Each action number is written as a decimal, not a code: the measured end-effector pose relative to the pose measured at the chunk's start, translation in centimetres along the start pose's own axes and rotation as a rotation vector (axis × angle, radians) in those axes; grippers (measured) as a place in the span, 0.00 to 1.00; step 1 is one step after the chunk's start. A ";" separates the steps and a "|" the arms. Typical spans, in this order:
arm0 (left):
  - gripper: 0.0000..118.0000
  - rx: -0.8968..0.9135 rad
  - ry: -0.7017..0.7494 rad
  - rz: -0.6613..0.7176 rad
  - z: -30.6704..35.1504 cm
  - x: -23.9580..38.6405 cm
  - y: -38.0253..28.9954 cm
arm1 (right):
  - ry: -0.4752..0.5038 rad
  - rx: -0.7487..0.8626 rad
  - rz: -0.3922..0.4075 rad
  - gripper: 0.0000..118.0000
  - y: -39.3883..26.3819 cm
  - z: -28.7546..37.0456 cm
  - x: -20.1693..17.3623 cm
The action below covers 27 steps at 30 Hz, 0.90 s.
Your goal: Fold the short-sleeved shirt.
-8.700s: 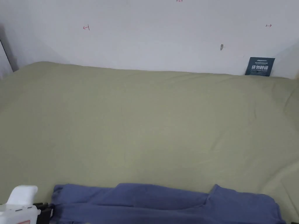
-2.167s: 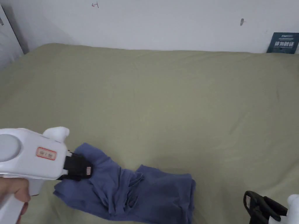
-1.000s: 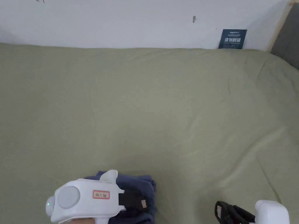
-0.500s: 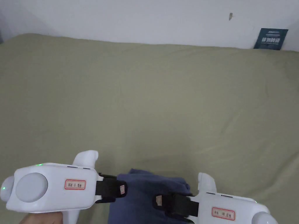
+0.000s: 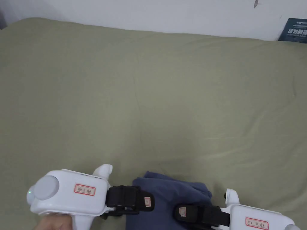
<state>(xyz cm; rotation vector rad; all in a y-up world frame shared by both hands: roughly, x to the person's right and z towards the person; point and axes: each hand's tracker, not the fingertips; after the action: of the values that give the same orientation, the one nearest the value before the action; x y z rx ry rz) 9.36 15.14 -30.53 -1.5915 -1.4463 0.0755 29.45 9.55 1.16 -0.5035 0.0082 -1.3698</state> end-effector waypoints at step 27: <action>0.28 0.224 0.419 0.100 31.4 -15.1 8.8 | -0.167 0.109 0.281 0.01 2.9 0.1 -9.5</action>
<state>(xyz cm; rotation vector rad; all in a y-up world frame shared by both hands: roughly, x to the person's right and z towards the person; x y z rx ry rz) -7.55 22.66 -61.40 -1.3944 -0.9976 -0.0364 30.16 18.77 -2.41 -0.5031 -0.1270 -1.0448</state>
